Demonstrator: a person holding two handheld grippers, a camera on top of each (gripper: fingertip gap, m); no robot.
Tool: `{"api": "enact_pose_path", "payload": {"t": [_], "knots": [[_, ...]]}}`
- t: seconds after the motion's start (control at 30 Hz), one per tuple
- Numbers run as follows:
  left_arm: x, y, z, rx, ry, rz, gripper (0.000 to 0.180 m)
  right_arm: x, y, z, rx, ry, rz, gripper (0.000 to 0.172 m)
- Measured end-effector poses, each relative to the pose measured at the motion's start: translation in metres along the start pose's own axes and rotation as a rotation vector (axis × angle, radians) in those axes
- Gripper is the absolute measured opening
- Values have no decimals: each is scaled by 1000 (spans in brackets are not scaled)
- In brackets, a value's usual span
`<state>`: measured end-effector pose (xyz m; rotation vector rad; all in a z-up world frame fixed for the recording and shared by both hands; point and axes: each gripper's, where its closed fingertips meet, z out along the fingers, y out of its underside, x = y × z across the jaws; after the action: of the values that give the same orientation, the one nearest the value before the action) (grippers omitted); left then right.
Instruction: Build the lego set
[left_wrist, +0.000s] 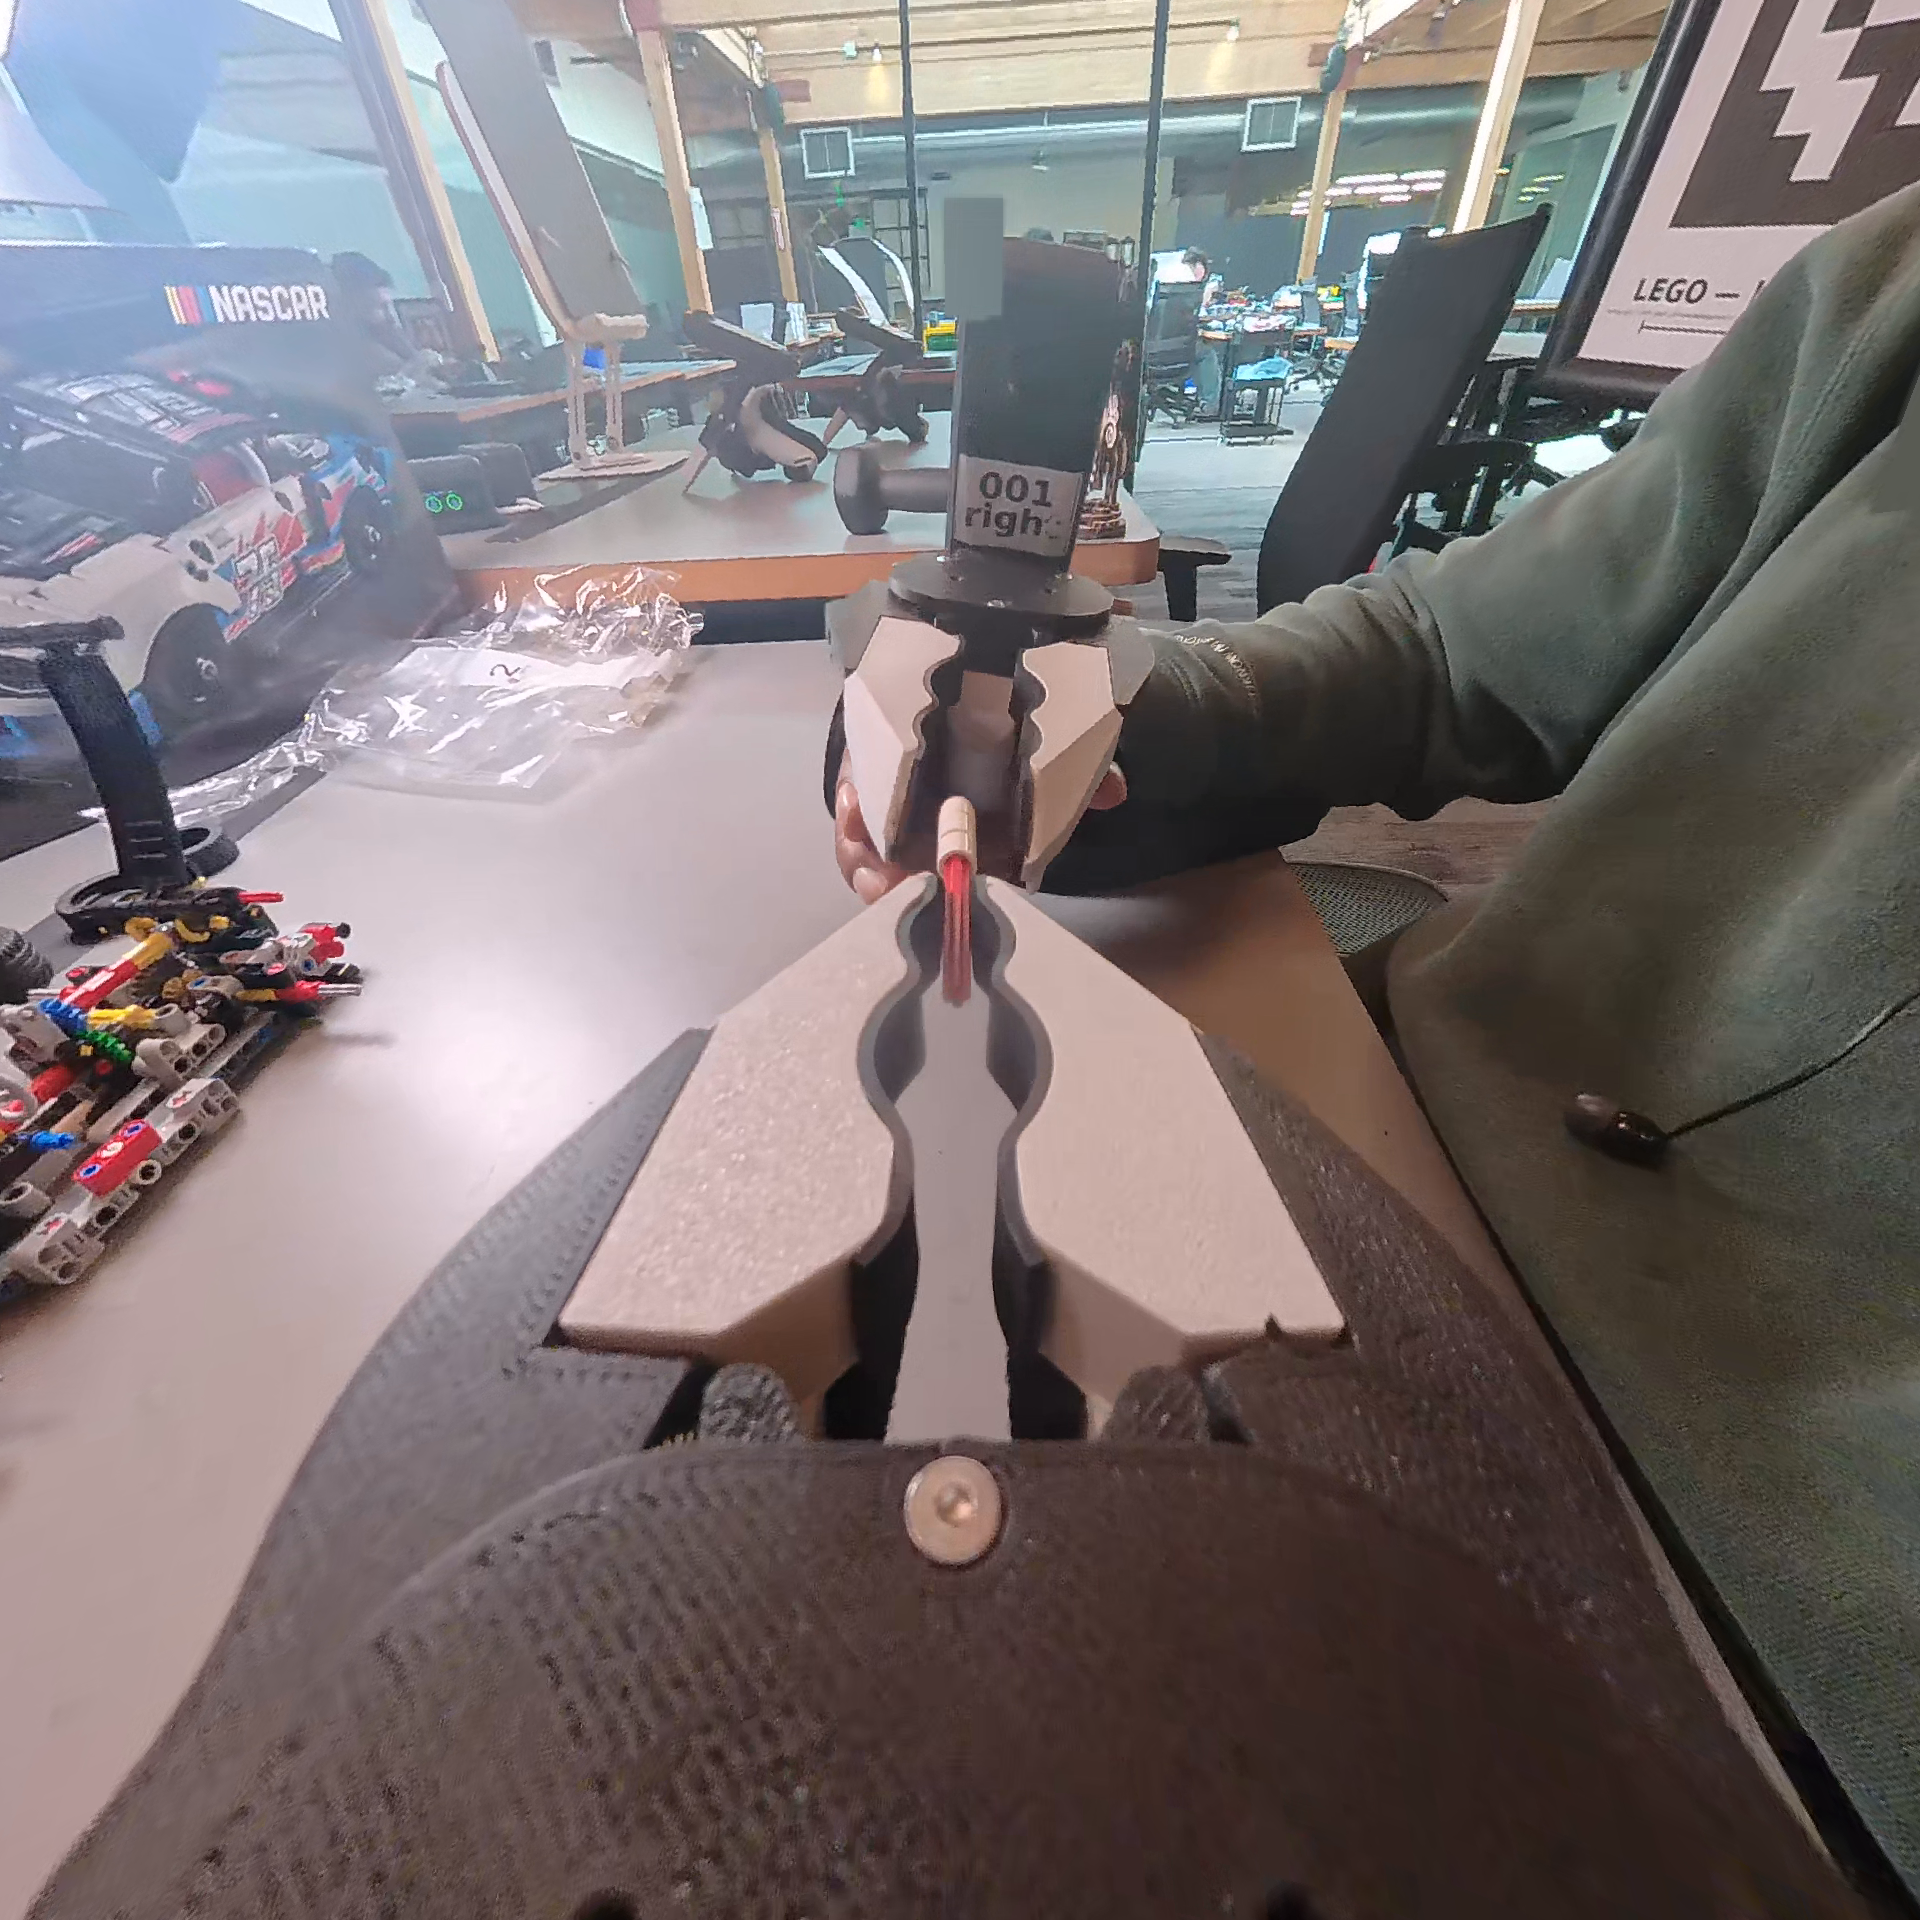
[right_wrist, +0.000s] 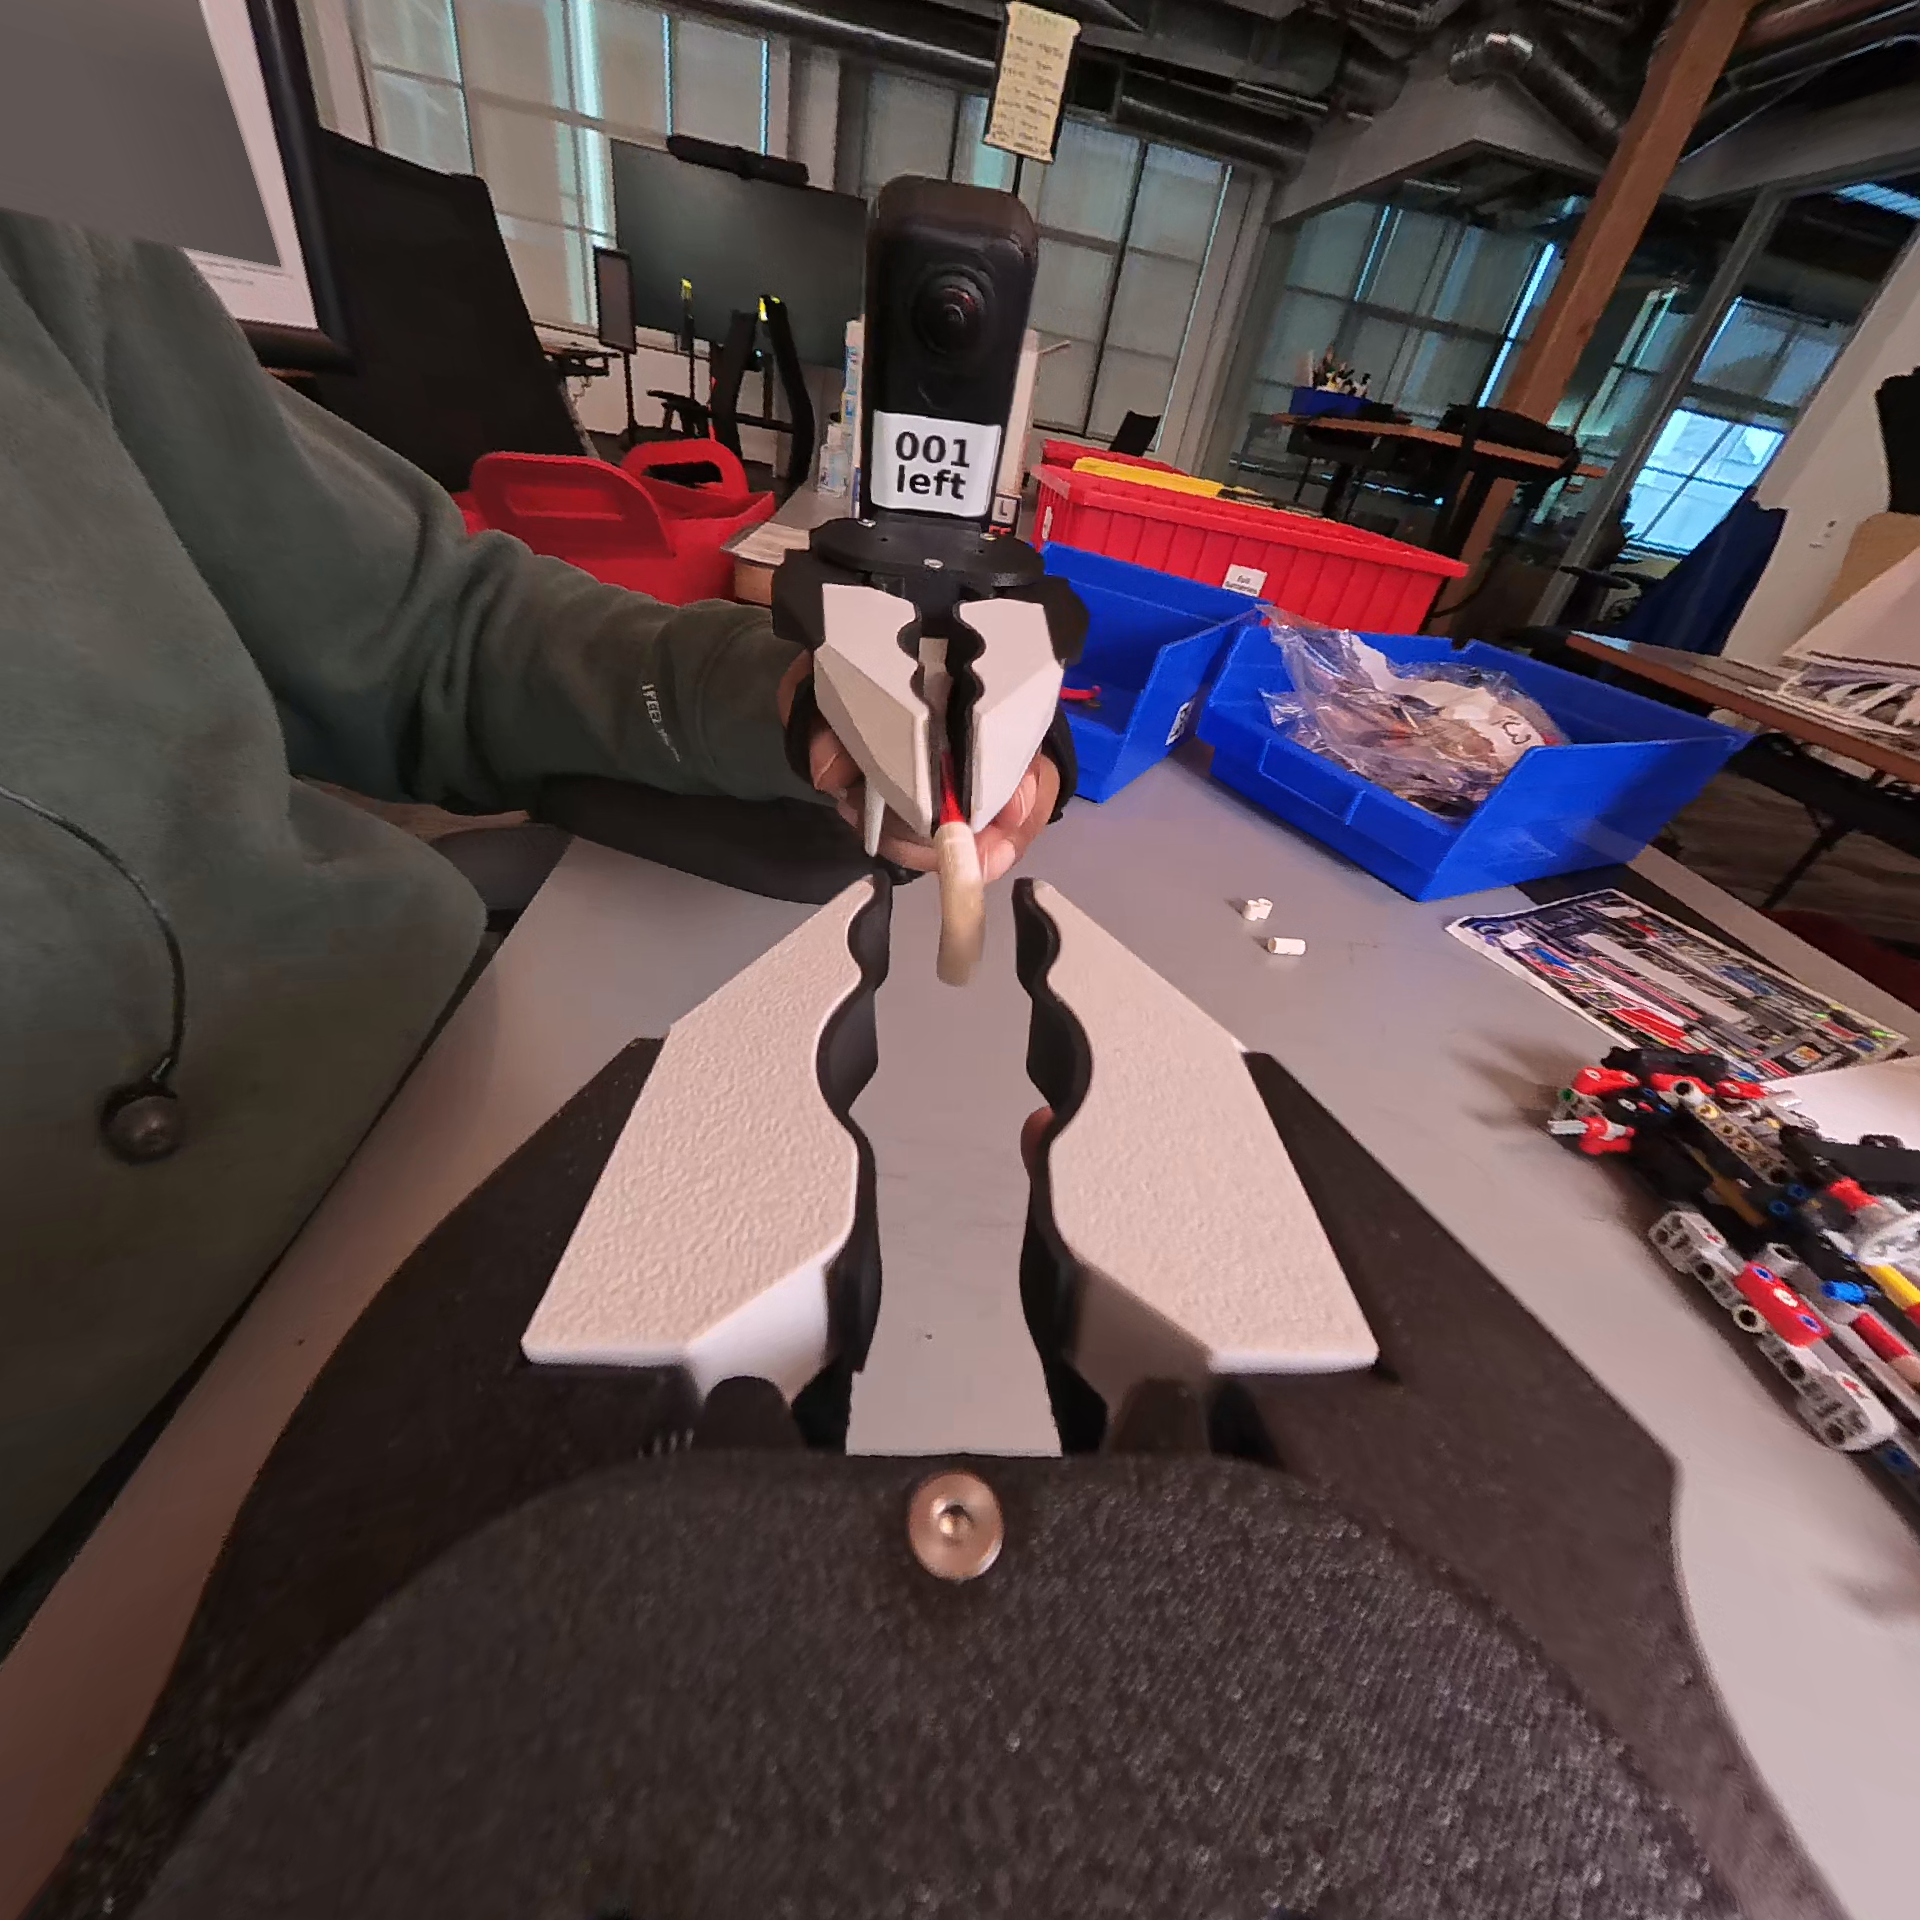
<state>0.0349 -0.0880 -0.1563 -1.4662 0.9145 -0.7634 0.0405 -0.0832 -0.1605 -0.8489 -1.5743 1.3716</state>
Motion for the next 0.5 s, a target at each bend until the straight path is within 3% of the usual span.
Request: {"api": "enact_pose_path", "payload": {"t": [0.17,0.27,0.5], "knots": [[6,3,5,-13,16,24,2,-4,0,2,-3,-20,5,18],[7,4,6,-17,16,27,2,-5,-1,2,1,-17,-9,5],[7,0,5,-4,22,28,2,-6,-4,1,-10,-27,-14,5]]}}
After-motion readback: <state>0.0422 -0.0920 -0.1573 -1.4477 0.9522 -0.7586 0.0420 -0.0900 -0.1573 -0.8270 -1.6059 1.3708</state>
